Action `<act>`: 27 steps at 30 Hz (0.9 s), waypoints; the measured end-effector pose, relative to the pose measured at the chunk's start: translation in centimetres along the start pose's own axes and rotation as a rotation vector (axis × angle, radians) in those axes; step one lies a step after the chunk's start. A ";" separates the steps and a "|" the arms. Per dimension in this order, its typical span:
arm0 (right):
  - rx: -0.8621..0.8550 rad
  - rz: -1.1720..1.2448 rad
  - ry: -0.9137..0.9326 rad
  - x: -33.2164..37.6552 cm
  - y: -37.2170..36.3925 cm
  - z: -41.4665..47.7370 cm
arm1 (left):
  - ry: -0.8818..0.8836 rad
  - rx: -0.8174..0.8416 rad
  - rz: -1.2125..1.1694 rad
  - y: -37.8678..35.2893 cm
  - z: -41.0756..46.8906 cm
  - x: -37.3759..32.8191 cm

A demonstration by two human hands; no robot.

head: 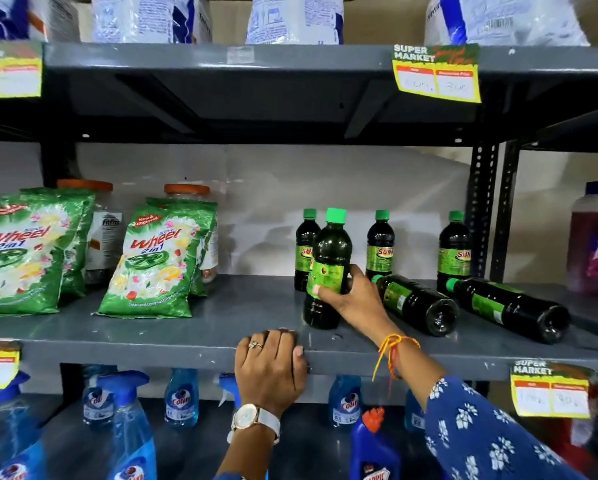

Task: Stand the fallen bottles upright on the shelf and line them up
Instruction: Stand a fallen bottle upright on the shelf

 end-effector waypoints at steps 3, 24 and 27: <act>0.050 0.068 0.007 -0.4 -0.7 0.2 | 0.020 0.027 0.003 0.1 -0.2 0.0; 0.172 0.124 -0.076 -2.4 -1.3 0.8 | 0.067 0.115 -0.040 0.5 0.1 -0.5; 0.201 0.188 -0.087 -2.4 -1.4 0.9 | 0.061 0.120 -0.029 0.4 0.2 -0.4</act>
Point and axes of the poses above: each hand's wrist, its own z-axis towards the middle knuckle, its own y-axis out of the back of the hand, x = y × z, the point moved 3 cm from there along z, towards the middle knuckle, and after that the axes turned 2 degrees about -y, right-handed, at the moved point
